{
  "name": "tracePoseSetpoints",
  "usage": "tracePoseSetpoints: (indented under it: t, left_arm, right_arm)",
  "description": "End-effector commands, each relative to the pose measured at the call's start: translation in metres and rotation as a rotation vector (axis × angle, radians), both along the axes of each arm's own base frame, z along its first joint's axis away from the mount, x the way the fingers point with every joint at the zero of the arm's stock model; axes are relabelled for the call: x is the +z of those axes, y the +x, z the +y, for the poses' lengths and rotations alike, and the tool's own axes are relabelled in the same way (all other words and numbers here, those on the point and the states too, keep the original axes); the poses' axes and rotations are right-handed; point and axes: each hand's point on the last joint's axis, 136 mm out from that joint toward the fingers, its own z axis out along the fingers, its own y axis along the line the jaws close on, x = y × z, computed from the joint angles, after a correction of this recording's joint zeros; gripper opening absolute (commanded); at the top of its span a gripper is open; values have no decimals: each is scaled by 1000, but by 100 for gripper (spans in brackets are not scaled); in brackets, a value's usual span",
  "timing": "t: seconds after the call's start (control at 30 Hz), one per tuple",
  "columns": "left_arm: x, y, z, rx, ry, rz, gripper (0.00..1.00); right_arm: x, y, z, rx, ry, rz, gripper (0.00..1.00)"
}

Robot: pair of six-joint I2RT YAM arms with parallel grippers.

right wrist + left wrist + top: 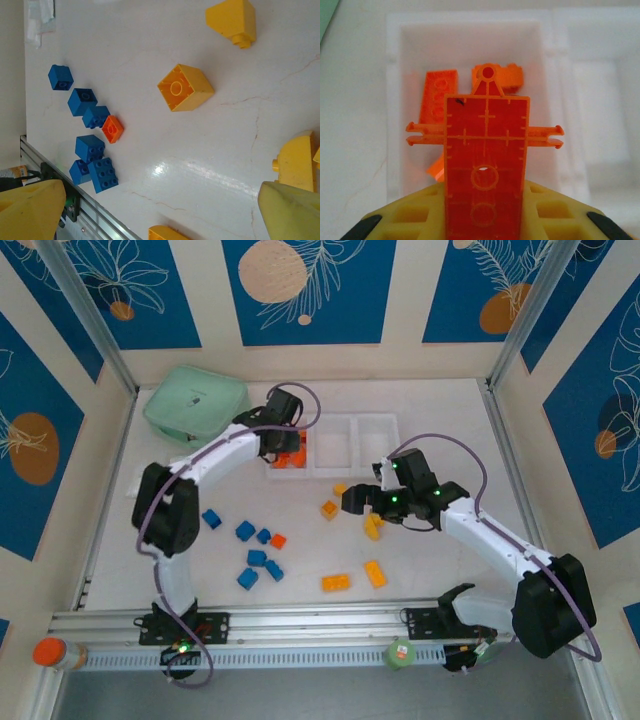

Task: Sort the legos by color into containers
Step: Place the lego in the container.

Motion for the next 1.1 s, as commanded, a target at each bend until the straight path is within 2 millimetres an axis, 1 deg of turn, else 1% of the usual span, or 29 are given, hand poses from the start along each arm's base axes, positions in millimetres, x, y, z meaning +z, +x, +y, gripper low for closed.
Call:
tracePoseSetpoints:
  t: [0.0, 0.1, 0.17, 0.27, 0.33, 0.57, 0.6, 0.67, 0.77, 0.93, 1.07]
  left_arm:
    - [0, 25, 1, 43, -10, 1, 17]
    - [-13, 35, 4, 59, 37, 26, 18]
    - [-18, 37, 4, 61, 51, 40, 27]
    - [-19, 36, 4, 61, 49, 45, 32]
    - [-13, 35, 1, 44, 38, 41, 39]
    - [30, 25, 4, 8, 18, -10, 48]
    - [35, 22, 5, 5, 15, -11, 48]
    - [46, 11, 6, -6, -8, -14, 48]
    - [58, -11, 1, -45, -68, -40, 49]
    - [50, -64, 5, -95, -77, 1, 52]
    - [35, -115, 6, -133, -81, 40, 54]
  right_arm:
    - [8, 5, 4, 16, 20, -13, 99]
    - [7, 6, 3, 11, 18, -11, 99]
    - [6, 6, 2, 10, 16, -11, 99]
    - [5, 6, 1, 7, 17, -5, 99]
    - [6, 7, 1, 9, 20, -4, 99]
    - [9, 6, 0, 23, -5, -18, 99]
    - [10, 6, 0, 26, -4, -19, 99]
    - [12, 3, 1, 36, -2, -18, 99]
    - [8, -2, 2, 52, -17, -14, 99]
    - [-3, -15, 6, 102, -47, 4, 99]
    - [-13, -29, 12, 152, -56, 14, 99]
